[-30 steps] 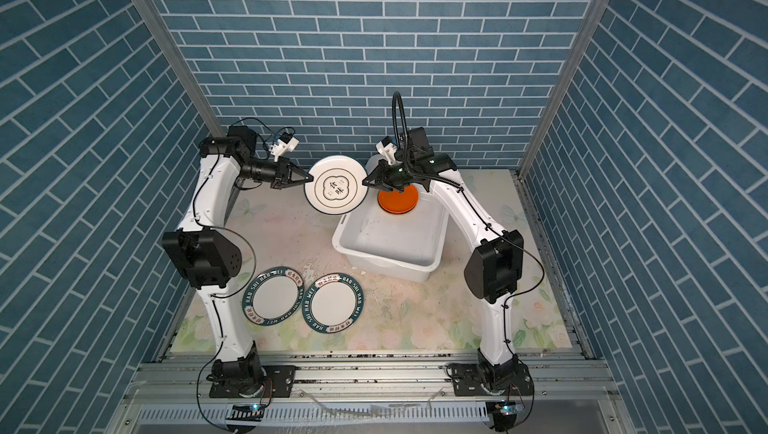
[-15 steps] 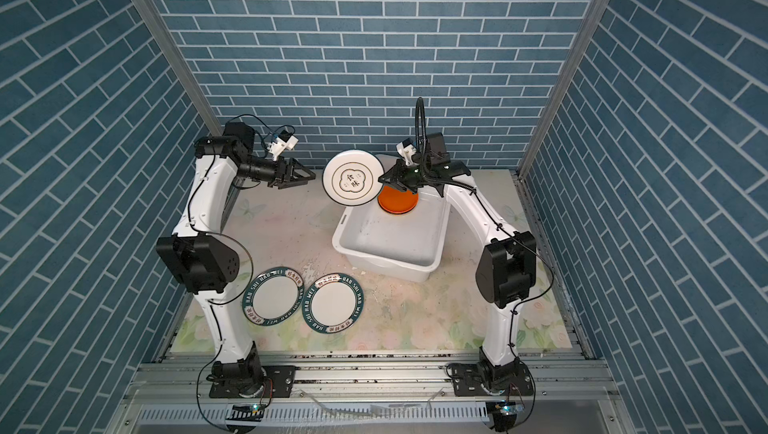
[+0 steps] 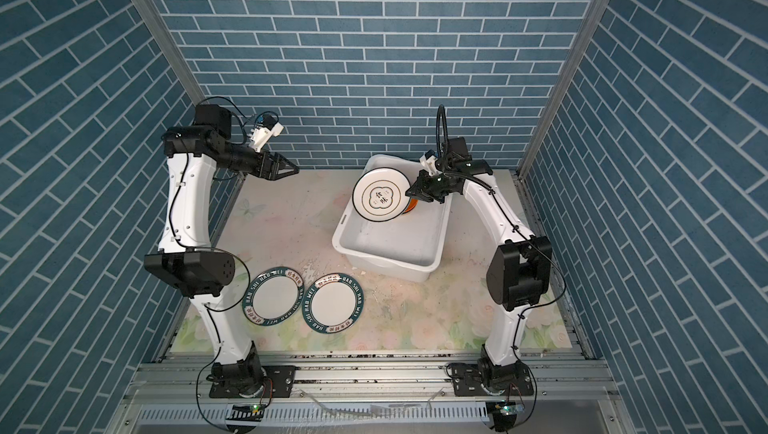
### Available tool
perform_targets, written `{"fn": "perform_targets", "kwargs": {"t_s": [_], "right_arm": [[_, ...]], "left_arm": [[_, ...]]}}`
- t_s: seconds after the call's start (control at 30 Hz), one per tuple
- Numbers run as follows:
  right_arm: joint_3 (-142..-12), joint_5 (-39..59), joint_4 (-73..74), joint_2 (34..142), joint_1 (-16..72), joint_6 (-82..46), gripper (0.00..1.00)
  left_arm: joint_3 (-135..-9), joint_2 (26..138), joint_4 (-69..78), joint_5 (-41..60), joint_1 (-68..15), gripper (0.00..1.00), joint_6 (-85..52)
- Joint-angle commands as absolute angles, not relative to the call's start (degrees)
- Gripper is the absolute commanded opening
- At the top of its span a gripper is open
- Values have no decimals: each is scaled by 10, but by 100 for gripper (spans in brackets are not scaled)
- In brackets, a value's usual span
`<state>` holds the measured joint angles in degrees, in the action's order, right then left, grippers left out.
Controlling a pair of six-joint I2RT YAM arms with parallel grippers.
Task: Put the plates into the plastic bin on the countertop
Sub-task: 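Lower the plate into the bin with the right gripper while the left withdraws, then set the cloud-emblem plate flat in the bin beside the orange plate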
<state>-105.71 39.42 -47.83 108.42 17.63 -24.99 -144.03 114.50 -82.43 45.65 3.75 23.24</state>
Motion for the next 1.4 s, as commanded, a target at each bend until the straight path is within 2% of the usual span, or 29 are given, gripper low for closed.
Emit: {"fn": "perform_targets", "kwargs": {"t_s": [0.0, 0.53, 1.37], "right_arm": [[-1070, 393, -520, 1105, 178, -187, 0], [-1108, 340, -573, 1202, 201, -108, 0], [-1146, 326, -590, 1306, 219, -86, 0]], "left_arm": [[-1426, 1122, -815, 444, 37, 75, 248], [-1353, 1069, -760, 430, 0, 76, 208], [-1330, 1064, -754, 410, -32, 76, 206]]}}
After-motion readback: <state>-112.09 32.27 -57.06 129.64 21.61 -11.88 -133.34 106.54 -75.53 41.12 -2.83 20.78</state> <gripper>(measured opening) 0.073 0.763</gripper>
